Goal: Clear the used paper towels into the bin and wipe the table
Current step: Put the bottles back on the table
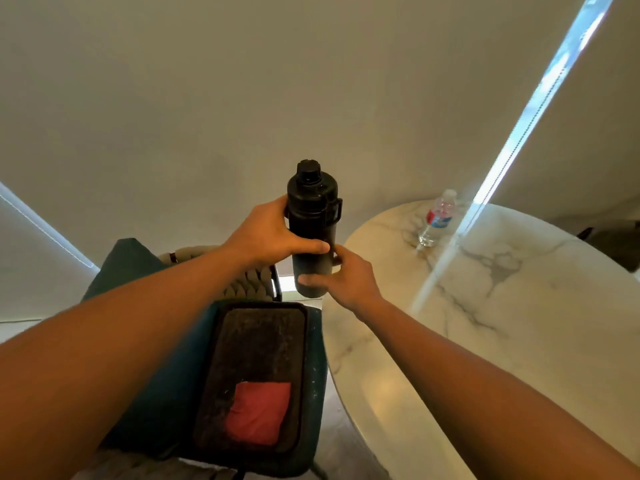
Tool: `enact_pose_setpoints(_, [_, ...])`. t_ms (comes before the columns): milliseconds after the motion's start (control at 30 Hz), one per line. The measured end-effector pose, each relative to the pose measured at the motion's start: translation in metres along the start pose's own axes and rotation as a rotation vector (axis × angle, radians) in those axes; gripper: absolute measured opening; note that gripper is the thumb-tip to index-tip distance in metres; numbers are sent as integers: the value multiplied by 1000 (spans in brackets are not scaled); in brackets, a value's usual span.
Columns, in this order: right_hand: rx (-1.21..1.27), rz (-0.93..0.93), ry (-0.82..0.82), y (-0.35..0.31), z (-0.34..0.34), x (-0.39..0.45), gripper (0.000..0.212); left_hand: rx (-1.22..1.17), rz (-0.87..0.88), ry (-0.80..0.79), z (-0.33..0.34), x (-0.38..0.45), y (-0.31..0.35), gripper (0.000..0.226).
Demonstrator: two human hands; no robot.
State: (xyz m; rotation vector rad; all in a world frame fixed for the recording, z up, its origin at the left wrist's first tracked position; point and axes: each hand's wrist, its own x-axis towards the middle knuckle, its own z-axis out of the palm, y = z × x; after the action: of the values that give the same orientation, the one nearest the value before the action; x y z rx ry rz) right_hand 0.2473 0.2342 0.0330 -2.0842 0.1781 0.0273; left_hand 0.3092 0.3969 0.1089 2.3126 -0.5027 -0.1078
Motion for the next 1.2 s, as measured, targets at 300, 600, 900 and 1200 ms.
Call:
enact_pose_setpoints(300, [22,89,59,33,-110,-7,85,-35,116,-38,61,35,92,75])
enact_pose_setpoints(600, [52,188,89,110,-222,2,81,-85,139,-57,168,87,171,68])
enact_pose_setpoints(900, [-17,204,73,177,-315,56,71,-119,104,-5,259,156,219,72])
enact_pose_setpoints(1200, [-19,216,8,230,-347,127,68,-75,14,58,321,219,222,77])
